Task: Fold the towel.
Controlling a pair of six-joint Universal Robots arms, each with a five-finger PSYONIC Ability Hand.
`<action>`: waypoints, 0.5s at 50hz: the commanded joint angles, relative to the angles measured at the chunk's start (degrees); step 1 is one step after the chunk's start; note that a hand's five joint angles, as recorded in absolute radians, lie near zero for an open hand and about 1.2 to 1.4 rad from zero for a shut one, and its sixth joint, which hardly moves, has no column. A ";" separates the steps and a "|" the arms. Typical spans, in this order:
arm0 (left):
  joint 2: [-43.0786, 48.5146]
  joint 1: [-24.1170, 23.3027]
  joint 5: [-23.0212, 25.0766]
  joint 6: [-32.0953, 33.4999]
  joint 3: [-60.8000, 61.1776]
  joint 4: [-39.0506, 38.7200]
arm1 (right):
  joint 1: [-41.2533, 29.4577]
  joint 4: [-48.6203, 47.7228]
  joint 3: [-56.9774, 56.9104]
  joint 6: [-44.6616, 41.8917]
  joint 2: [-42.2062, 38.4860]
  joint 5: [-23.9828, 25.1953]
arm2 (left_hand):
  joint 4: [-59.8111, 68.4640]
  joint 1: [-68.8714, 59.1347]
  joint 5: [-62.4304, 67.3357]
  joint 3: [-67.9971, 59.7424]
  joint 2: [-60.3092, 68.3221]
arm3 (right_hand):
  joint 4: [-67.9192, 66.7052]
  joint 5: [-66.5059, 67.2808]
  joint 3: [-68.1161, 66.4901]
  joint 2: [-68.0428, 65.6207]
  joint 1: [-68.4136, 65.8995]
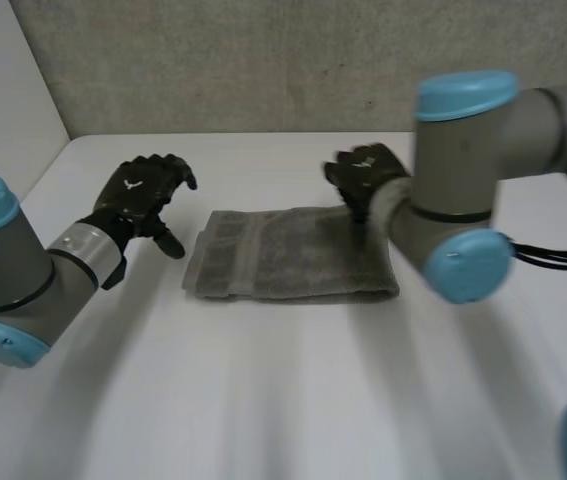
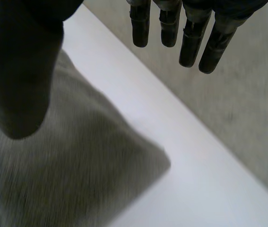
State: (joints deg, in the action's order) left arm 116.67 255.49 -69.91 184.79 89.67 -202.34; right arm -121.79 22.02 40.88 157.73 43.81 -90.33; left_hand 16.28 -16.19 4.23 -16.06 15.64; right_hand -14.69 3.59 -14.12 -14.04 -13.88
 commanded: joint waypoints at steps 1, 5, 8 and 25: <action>-0.74 -2.37 0.21 -0.66 1.65 -0.16 | 9.45 -10.56 25.68 2.84 9.79 7.88 | -3.55 3.45 -1.49 3.33 -2.90 | -2.44 3.55 -3.02 -3.10 -3.25; -0.74 -2.37 0.21 -0.57 1.83 -0.16 | 11.13 -17.80 33.74 3.20 11.47 8.94 | -3.71 3.62 -1.66 3.49 -3.07 | -3.46 4.57 -4.04 -4.12 -4.27; -0.74 -2.37 0.12 -0.57 1.83 -0.25 | 11.40 -23.07 38.13 3.81 11.39 8.94 | -3.71 3.62 -1.66 3.49 -3.07 | -3.63 4.74 -4.20 -4.29 -4.44; -0.83 -2.28 0.12 -0.57 2.97 -0.25 | 10.61 -32.47 41.73 16.90 8.14 9.38 | -3.71 3.62 -1.66 3.49 -3.07 | -18.58 19.69 -19.15 -19.24 -19.39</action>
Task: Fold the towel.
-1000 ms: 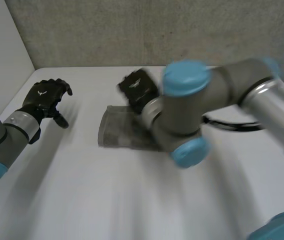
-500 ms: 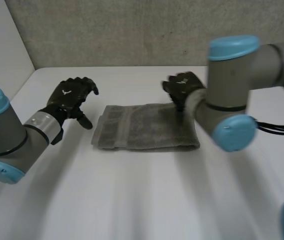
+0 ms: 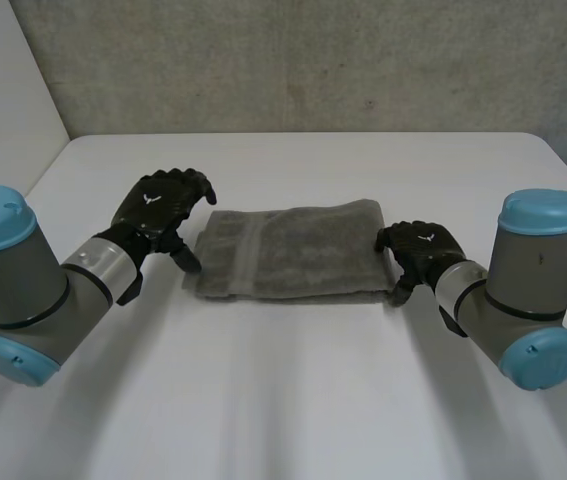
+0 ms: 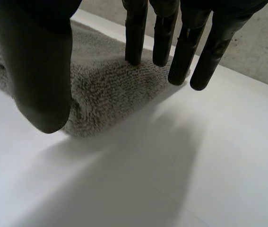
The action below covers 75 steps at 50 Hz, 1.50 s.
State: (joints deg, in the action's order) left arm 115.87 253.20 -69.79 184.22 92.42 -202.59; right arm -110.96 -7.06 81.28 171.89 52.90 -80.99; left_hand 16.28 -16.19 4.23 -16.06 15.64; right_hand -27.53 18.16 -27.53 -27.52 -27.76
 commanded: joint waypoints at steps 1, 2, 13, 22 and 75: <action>-0.03 0.02 -0.09 -0.01 0.21 0.01 | -0.22 -3.40 1.34 2.74 -0.96 0.04 | -3.71 3.62 -1.66 3.49 -3.07 | -5.77 5.14 -5.77 -5.78 -5.54; -0.03 0.02 -0.09 -0.01 0.21 0.01 | -0.31 -4.10 1.51 2.92 -1.13 -0.05 | -3.71 3.62 -1.66 3.49 -3.07 | -9.10 8.47 -9.10 -9.11 -8.87; -0.03 -0.07 -0.09 -0.01 0.57 -0.08 | -0.05 -7.09 2.30 4.41 -1.40 -0.05 | -3.55 3.45 -1.49 3.33 -2.90 | -52.47 51.84 -52.47 -52.48 -52.24; -0.03 0.19 -0.09 -0.01 0.92 -0.08 | 0.57 -4.29 5.11 3.89 4.13 1.61 | -3.55 3.45 -1.49 3.33 -2.90 | -52.47 51.84 -52.47 -52.48 -52.24; -1.44 0.02 -0.44 -0.18 1.18 -1.58 | -29.84 3.10 -13.52 -10.44 -5.70 -7.52 | -3.38 3.29 -1.32 3.16 -2.73 | -51.53 50.90 -51.53 -51.54 -51.30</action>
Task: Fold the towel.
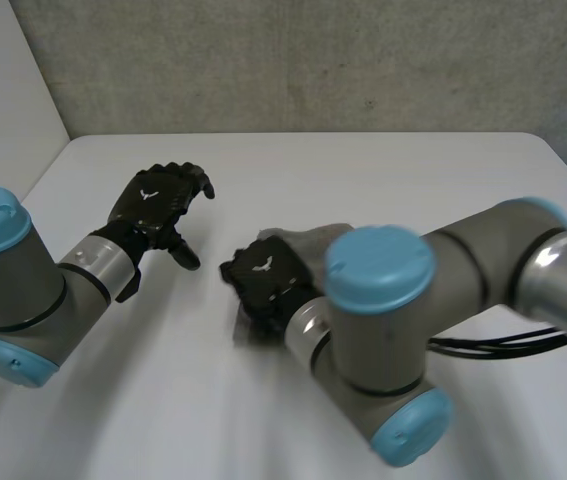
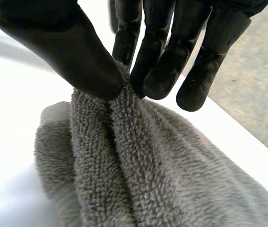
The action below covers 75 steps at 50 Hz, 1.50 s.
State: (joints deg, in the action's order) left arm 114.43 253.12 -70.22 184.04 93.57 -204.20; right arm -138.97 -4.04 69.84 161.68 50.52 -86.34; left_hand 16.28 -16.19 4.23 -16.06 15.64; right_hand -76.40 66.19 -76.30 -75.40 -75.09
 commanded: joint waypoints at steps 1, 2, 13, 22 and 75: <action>0.00 0.18 0.00 0.00 0.04 0.03 | -1.83 0.09 -2.08 -0.23 -3.32 -2.17 | -3.54 3.45 -1.49 3.32 -2.90 | -2.65 2.87 -2.75 -3.65 -3.96; 0.00 0.18 0.00 0.00 0.04 0.03 | -1.83 0.35 -1.73 -0.05 -2.88 -2.17 | -3.55 3.45 -1.49 3.33 -2.90 | 23.49 -23.28 23.39 22.50 22.18; 0.52 -1.31 -0.09 -0.26 -1.02 -0.23 | 2.38 0.35 8.74 0.56 9.78 -1.73 | -2.87 2.78 -0.82 2.65 -2.23 | 66.40 -66.19 66.30 65.40 65.09; 2.20 -5.27 0.00 -5.53 -4.09 -1.38 | 13.88 0.44 15.23 2.05 14.43 -1.73 | -1.53 1.44 0.53 1.31 -0.88 | 66.40 -66.19 66.30 65.40 65.09; -3.87 -9.49 -0.35 -3.69 -9.02 10.23 | 21.81 1.84 11.37 22.45 25.51 0.64 | -2.87 2.78 -0.81 2.65 -2.23 | 66.40 -66.19 66.30 65.40 65.09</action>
State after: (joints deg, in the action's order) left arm 115.66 243.16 -70.19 180.66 86.89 -198.13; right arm -117.34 -5.27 83.56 184.82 70.53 -81.81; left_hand 16.28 -16.19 4.24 -16.07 15.64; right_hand -14.68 3.48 -14.05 -14.00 -13.38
